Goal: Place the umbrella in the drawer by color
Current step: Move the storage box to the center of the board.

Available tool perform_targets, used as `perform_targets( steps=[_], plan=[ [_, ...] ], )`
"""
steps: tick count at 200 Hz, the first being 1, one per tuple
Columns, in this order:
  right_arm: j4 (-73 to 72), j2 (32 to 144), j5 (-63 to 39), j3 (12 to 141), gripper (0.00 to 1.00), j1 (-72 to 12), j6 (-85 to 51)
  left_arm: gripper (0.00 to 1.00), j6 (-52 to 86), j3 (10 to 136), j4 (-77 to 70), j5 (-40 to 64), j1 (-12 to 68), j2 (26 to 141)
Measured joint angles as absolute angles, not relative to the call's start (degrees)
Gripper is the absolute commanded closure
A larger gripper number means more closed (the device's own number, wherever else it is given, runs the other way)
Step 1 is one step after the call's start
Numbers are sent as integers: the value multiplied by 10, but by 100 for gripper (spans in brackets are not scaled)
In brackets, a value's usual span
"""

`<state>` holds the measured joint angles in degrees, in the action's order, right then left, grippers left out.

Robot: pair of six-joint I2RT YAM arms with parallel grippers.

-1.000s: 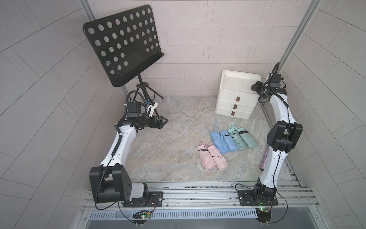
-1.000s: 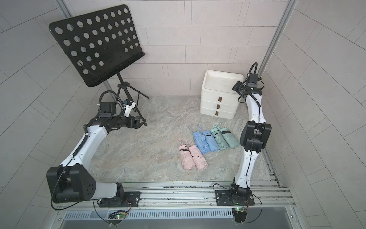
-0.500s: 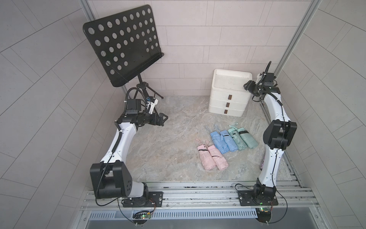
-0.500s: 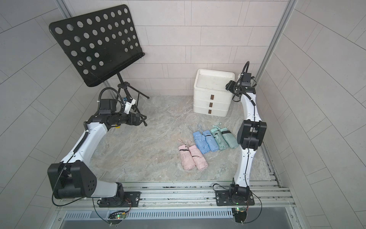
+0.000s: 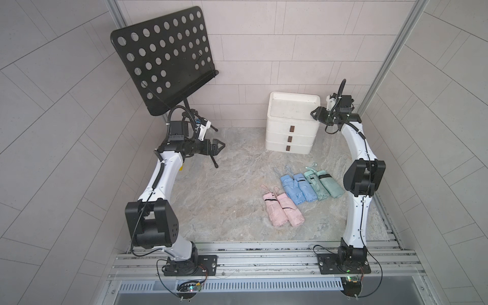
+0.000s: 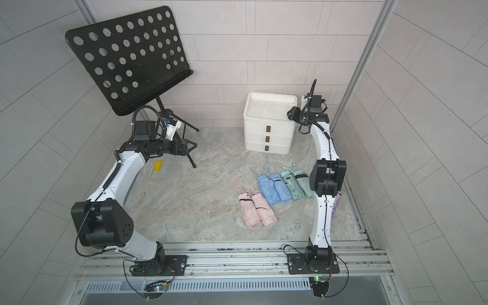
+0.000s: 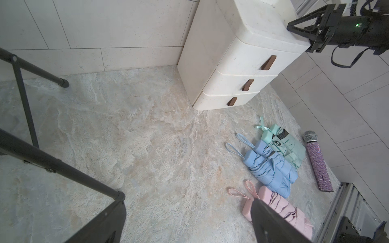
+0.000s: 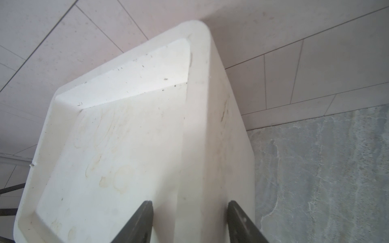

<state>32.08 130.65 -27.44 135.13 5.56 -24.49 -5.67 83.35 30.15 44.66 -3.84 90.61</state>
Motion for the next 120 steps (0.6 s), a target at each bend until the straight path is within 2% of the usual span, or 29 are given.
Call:
perform_targets(
  steps=[120],
  plan=[
    [350, 1335, -322, 1399, 41, -39, -166, 0, -77, 1082, 389, 416, 53, 1075]
  ],
)
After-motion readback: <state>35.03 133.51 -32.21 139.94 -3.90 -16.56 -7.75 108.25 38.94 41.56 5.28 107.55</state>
